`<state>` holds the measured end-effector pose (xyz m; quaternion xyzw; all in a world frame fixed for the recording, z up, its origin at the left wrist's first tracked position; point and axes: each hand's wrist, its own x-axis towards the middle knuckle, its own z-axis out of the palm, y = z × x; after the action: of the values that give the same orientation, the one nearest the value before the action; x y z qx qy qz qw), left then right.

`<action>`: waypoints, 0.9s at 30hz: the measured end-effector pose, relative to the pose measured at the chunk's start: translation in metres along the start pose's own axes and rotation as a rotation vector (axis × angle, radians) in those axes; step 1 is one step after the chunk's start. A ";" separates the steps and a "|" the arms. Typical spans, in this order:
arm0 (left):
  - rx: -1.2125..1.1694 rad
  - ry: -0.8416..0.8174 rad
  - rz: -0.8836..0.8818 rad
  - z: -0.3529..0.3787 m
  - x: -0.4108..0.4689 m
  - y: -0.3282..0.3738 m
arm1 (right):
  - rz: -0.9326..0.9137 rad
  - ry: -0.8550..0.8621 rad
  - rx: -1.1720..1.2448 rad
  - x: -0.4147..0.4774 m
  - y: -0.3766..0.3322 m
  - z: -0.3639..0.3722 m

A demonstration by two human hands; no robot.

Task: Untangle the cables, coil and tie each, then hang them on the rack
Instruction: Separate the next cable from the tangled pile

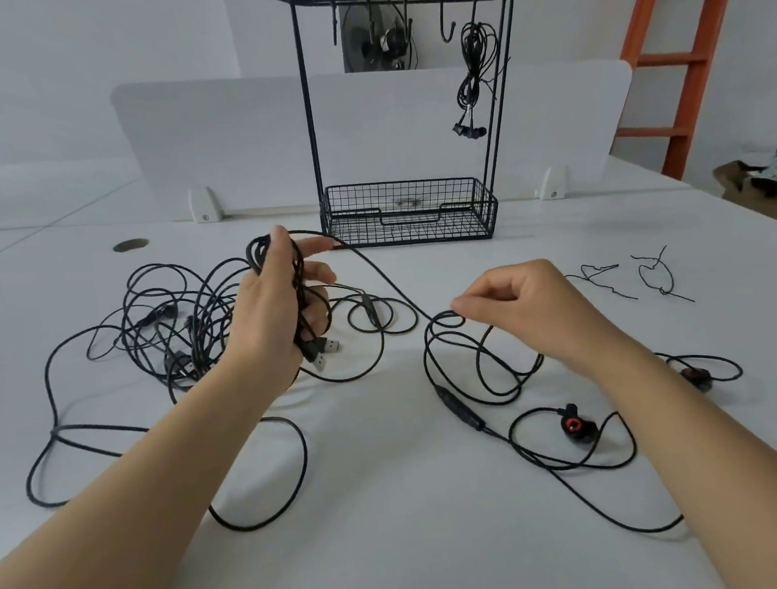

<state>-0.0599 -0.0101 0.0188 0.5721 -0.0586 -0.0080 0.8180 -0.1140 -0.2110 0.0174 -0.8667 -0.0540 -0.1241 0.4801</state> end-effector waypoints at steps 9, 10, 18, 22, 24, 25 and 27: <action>-0.360 0.113 -0.044 -0.012 0.010 0.011 | 0.162 -0.118 0.372 0.001 0.014 -0.044; -0.390 0.108 -0.062 -0.013 0.011 0.012 | 0.178 -0.082 0.396 0.001 0.017 -0.050; -0.058 0.302 0.251 -0.010 0.007 0.016 | 0.468 -0.353 -0.827 -0.001 0.025 -0.051; -0.146 0.208 0.198 -0.013 0.008 0.018 | 0.462 -0.222 -1.181 -0.003 0.013 -0.041; -0.145 0.108 0.160 -0.011 0.006 0.017 | 0.288 -0.090 -1.394 -0.004 0.012 -0.031; -0.111 0.062 0.157 -0.009 0.005 0.017 | 0.147 0.001 -1.385 -0.002 0.012 -0.023; -0.041 -0.027 0.164 -0.004 0.000 0.016 | -0.172 0.249 -1.017 -0.002 0.003 -0.003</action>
<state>-0.0600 -0.0012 0.0321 0.5486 -0.1164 0.0502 0.8265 -0.1154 -0.2145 0.0160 -0.9613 -0.0005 -0.2754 -0.0099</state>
